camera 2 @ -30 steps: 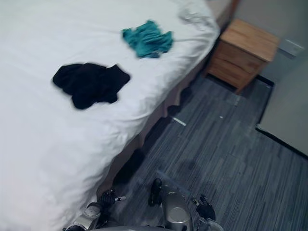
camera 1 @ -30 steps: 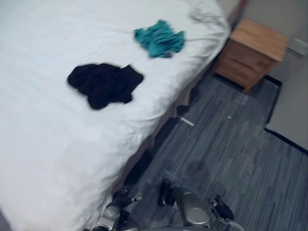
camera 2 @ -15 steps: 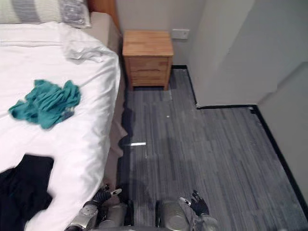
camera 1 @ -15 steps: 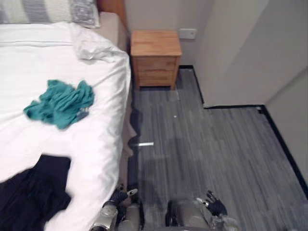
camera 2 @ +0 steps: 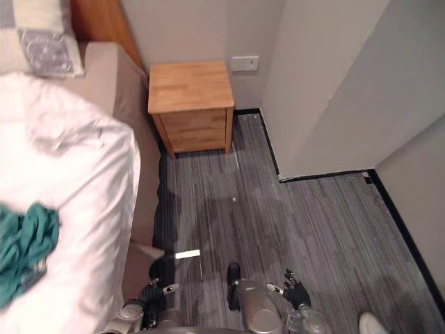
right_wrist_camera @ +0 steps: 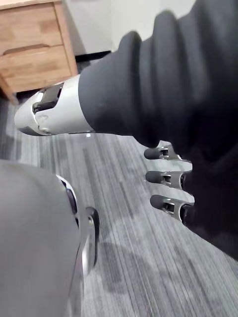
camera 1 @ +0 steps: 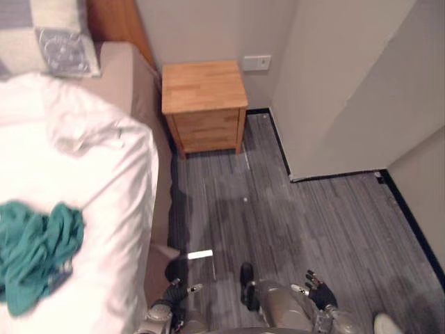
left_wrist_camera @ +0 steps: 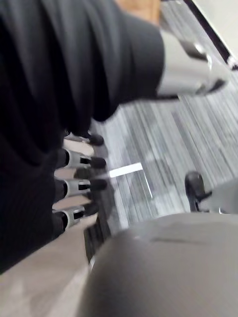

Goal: Tidy the bed and pick cloth on bed and put in laundry

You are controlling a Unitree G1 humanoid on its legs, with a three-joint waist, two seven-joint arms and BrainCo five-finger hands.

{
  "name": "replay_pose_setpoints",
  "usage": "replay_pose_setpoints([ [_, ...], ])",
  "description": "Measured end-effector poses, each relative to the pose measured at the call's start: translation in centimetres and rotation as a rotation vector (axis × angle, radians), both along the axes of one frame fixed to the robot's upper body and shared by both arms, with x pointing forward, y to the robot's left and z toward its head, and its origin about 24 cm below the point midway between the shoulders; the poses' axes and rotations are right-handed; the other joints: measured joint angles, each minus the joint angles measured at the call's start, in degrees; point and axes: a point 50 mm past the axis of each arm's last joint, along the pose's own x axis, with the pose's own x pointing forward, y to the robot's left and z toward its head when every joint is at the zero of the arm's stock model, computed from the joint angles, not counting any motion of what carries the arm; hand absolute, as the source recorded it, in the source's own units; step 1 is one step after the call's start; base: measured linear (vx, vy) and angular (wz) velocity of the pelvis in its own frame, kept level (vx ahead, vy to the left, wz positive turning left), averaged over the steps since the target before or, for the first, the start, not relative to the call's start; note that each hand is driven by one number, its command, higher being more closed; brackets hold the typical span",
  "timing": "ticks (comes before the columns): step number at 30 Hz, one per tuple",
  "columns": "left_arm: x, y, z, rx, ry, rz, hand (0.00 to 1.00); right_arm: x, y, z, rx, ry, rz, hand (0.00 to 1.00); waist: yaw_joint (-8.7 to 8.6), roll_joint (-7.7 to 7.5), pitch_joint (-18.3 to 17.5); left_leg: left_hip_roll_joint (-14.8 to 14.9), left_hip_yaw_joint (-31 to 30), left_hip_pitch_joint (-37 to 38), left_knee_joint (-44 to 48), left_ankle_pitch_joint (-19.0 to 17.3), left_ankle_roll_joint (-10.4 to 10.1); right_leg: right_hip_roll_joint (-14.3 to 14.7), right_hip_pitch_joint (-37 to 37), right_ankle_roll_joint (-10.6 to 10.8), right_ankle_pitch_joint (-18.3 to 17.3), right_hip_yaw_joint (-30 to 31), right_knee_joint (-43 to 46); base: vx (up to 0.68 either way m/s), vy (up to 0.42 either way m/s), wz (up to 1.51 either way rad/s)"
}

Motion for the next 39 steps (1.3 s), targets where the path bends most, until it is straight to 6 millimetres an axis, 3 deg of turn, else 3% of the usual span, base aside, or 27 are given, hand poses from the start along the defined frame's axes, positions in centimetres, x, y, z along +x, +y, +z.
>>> replay_pose_setpoints([
  [1, 0.6, 0.1, 0.3, -0.004, -0.034, 0.009, 0.00, 0.1, 0.3, -0.1, 0.001, 0.010, 0.025, 0.00, 1.21, -0.96, 0.5, -2.7, -0.3, -4.1, 1.5, -5.9, 0.9, -0.1, 7.9, 0.7, -0.7, 0.8, -3.8, 0.56, -0.143, -0.15],
  [3, 1.0, 0.0, 0.6, -0.010, -0.074, 0.016, 0.00, 0.9, 0.9, 0.1, 0.019, -0.022, 0.051, 0.00, 2.40, -2.24, 0.8, -6.3, 2.1, -6.6, -7.2, -7.9, 1.6, -1.4, 13.0, 1.0, -2.0, 1.9, -6.8, 0.50, -0.104, -0.14],
  [4, 1.2, 0.0, 0.7, -0.014, -0.087, 0.020, 0.00, 1.4, 1.0, 0.3, 0.018, -0.040, 0.064, 0.00, 2.67, -2.47, 0.8, -7.7, 4.3, -7.8, -13.3, -7.8, 1.4, -2.1, 14.4, 1.1, -2.6, 1.7, -8.1, 0.50, -0.053, -0.11],
  [5, 1.3, -0.4, 0.8, -0.028, -0.100, 0.033, 0.00, 1.7, 1.2, 0.6, 0.010, -0.062, 0.085, 0.00, 3.31, -2.21, 0.4, -8.9, 13.2, -8.7, -26.5, -6.0, 0.5, -2.9, 16.2, 1.3, -4.1, 1.1, -9.7, 0.49, -0.001, 0.16],
  [7, 1.2, -0.7, 0.7, -0.036, -0.102, 0.037, 0.00, 1.8, 1.3, 0.7, 0.010, -0.076, 0.097, 0.00, 3.45, -1.62, -0.1, -7.7, 28.1, -9.2, -35.6, -1.6, 2.5, -2.8, 18.3, 1.7, -6.5, -2.2, -10.4, 0.42, 0.037, 0.75],
  [8, 1.1, -0.6, 0.7, -0.032, -0.097, 0.039, 0.00, 1.3, 2.2, 0.3, 0.030, -0.054, 0.099, 0.00, 3.43, -2.36, -0.9, -8.2, 39.8, -8.5, -38.2, -2.8, 7.8, -2.7, 20.4, 3.1, -9.7, -6.3, -9.7, 0.54, 0.041, 1.46],
  [9, 1.2, -0.3, 0.8, -0.026, -0.099, 0.043, 0.00, 1.3, 2.7, 0.2, 0.038, -0.049, 0.107, 0.00, 3.60, -3.39, -1.8, -9.1, 41.6, -8.3, -38.5, -4.6, 12.8, -3.1, 20.9, 4.4, -11.6, -9.3, -8.0, 0.66, 0.024, 1.49],
  [10, 1.3, -0.3, 0.8, -0.025, -0.098, 0.047, 0.00, 1.5, 2.9, 0.3, 0.035, -0.052, 0.116, 0.00, 3.88, -4.12, -2.2, -9.5, 41.5, -8.2, -38.9, -4.6, 15.3, -3.9, 19.9, 5.5, -13.0, -10.9, -5.2, 0.45, -0.024, 1.09],
  [11, 1.3, 0.1, 0.8, -0.012, -0.093, 0.064, 0.00, 2.2, 2.9, 0.5, 0.023, -0.062, 0.136, 0.00, 4.08, -4.68, -2.1, -10.8, 39.8, -8.0, -39.4, -4.7, 18.0, -5.9, 16.9, 8.7, -15.1, -13.2, 3.6, 0.46, -0.012, 1.00],
  [12, 1.1, 0.2, 0.7, -0.007, -0.080, 0.070, 0.00, 3.2, 2.9, 0.9, 0.017, -0.089, 0.144, 0.00, 4.23, -4.94, -2.1, -12.1, 37.3, -6.7, -40.4, -5.1, 17.8, -8.8, 11.9, 10.8, -15.0, -14.4, 18.8, 0.56, 0.011, 1.44],
  [13, 0.7, 0.1, 0.6, -0.004, -0.066, 0.076, 0.00, 4.0, 2.7, 1.3, 0.013, -0.117, 0.141, 0.00, 3.72, -5.26, -2.0, -13.7, 32.9, -3.9, -40.5, -6.5, 16.4, -14.1, 6.2, 10.1, -14.4, -14.1, 37.0, 0.68, -0.016, 1.52],
  [15, 0.0, 0.3, 0.4, 0.005, -0.052, 0.097, 0.00, 3.9, 2.6, 1.4, 0.028, -0.134, 0.109, 0.00, 3.68, -5.11, -1.7, -14.1, 26.3, 1.0, -40.7, -7.4, 15.1, -16.6, 5.2, 8.7, -15.3, -14.0, 42.4, 0.60, -0.113, 1.69],
  [16, -0.3, 0.6, 0.3, 0.009, -0.051, 0.098, 0.00, 3.9, 2.8, 1.6, 0.040, -0.156, 0.096, 0.00, 3.65, -4.78, -1.6, -13.9, 21.8, 3.4, -41.3, -7.4, 14.9, -16.6, 5.1, 8.3, -15.4, -13.8, 40.2, 0.58, -0.246, 2.19],
  [18, -0.1, 1.3, 0.5, 0.012, -0.068, 0.112, 0.00, 4.4, 2.8, 2.9, 0.042, -0.269, 0.048, 0.00, 3.34, -3.98, -1.1, -11.8, 12.9, 6.3, -42.7, -7.2, 12.0, -14.3, 3.3, 8.2, -15.5, -8.6, 29.2, 0.51, -0.304, 2.20],
  [19, -0.2, 1.9, 0.6, 0.015, -0.069, 0.115, 0.00, 4.9, 2.8, 3.9, 0.024, -0.343, 0.010, 0.00, 3.03, -3.86, -1.2, -11.0, 7.7, 6.2, -43.1, -7.1, 10.4, -12.4, 1.5, 9.6, -14.6, -2.4, 21.4, 0.42, -0.384, 2.37],
  [20, -0.2, 2.6, 0.7, 0.016, -0.070, 0.125, 0.00, 5.6, 2.6, 5.5, -0.012, -0.443, -0.047, 0.00, 2.11, -4.79, -1.5, -10.7, 1.1, 4.8, -43.4, -7.6, 8.6, -10.9, -0.6, 10.9, -12.1, 7.6, 12.3, 0.40, -0.408, 2.02],
  [21, -0.3, 2.8, 0.7, 0.018, -0.068, 0.128, 0.00, 5.6, 2.5, 5.7, -0.018, -0.458, -0.058, 0.00, 1.98, -5.01, -1.6, -10.7, 0.2, 4.5, -43.4, -7.7, 8.4, -10.7, -0.9, 11.1, -11.5, 9.2, 11.1, 0.36, -0.457, 2.40],
  [22, -1.0, 3.8, 0.6, 0.037, -0.051, 0.133, 0.00, 6.4, 2.1, 7.8, -0.069, -0.572, -0.151, 0.00, 0.98, -6.56, -1.8, -11.0, -7.5, 2.3, -41.0, -9.7, 5.8, -9.4, -1.4, 13.5, -7.6, 22.6, 2.2, 0.36, -0.503, 2.35],
  [23, -2.4, 4.8, 0.5, 0.054, -0.017, 0.140, 0.00, 6.8, 1.6, 9.5, -0.126, -0.650, -0.222, 0.00, 0.69, -8.73, -2.3, -12.0, -12.7, 0.9, -36.9, -12.4, 2.6, -9.1, 0.0, 16.6, -5.0, 29.3, -3.0, 0.36, -0.538, 2.57],
  [24, -3.2, 5.6, 0.4, 0.070, 0.001, 0.150, 0.00, 7.0, 1.4, 10.3, -0.147, -0.682, -0.241, 0.00, 0.74, -9.55, -2.2, -12.3, -14.1, 0.8, -35.1, -13.7, 1.2, -9.0, 0.5, 16.2, -2.3, 30.5, -3.2, 0.37, -0.614, 1.87],
  [25, -4.5, 5.5, 0.1, 0.061, 0.034, 0.185, 0.00, 7.9, -0.1, 11.7, -0.213, -0.737, -0.254, 0.00, 1.06, -7.76, -2.2, -10.0, -18.1, 1.5, -33.2, -15.3, -0.6, -6.2, 0.9, 14.4, -0.4, 27.6, 1.9, 0.34, -0.598, 1.13],
  [27, -6.7, 4.2, -0.5, 0.015, 0.070, 0.221, 0.00, 9.8, -1.7, 15.8, -0.306, -0.889, -0.216, 0.00, 2.67, -4.52, -3.8, -6.6, -19.1, 1.2, -34.8, -14.0, -2.6, -3.8, -0.1, 11.3, -3.0, 23.5, 5.0, 0.27, -0.491, 0.86],
  [28, -7.7, 3.7, -0.7, -0.009, 0.093, 0.226, 0.00, 11.1, -2.1, 18.1, -0.357, -0.971, -0.171, 0.00, 2.80, -3.82, -4.1, -5.8, -18.9, 1.2, -36.6, -12.3, -2.9, -3.6, -0.4, 10.3, -4.0, 21.6, 6.4, 0.15, -0.388, 0.87],
  [31, -7.2, 3.7, -0.7, -0.040, 0.080, 0.226, 0.00, 15.3, -1.8, 23.5, -0.467, -1.113, -0.035, 0.00, 3.67, -4.07, -4.1, -4.6, -14.5, 1.6, -42.9, -4.2, -2.2, -5.5, 1.2, 8.1, -4.1, 15.2, 6.1, 0.10, -0.347, 1.14],
  [33, -6.6, 3.5, -0.6, -0.052, 0.071, 0.177, 0.00, 17.4, -1.1, 25.7, -0.519, -1.118, 0.048, 0.00, 3.72, -4.23, -4.0, -4.2, -5.1, 1.8, -43.2, -1.8, -0.1, -7.9, 5.8, 6.9, -3.7, 8.0, 2.8, 0.03, -0.249, 1.64],
  [36, -6.3, 3.1, -0.6, -0.041, 0.077, 0.081, 0.00, 19.2, -0.3, 26.1, -0.631, -1.036, 0.166, 0.00, 4.04, -3.82, -4.3, -4.5, 7.4, 2.4, -45.5, 0.4, -0.2, -10.1, 9.5, 6.8, -3.6, 0.0, 0.4, -0.04, -0.102, 1.47],
  [39, -5.9, 3.0, -0.4, -0.029, 0.067, 0.031, 0.00, 20.9, 0.2, 25.2, -0.777, -0.924, 0.271, 0.00, 6.90, -4.62, -4.2, -7.2, 7.0, 2.3, -52.5, 5.2, 0.7, -12.5, 8.7, 7.6, -2.9, -2.9, -1.2, -0.13, 0.038, 0.74],
])
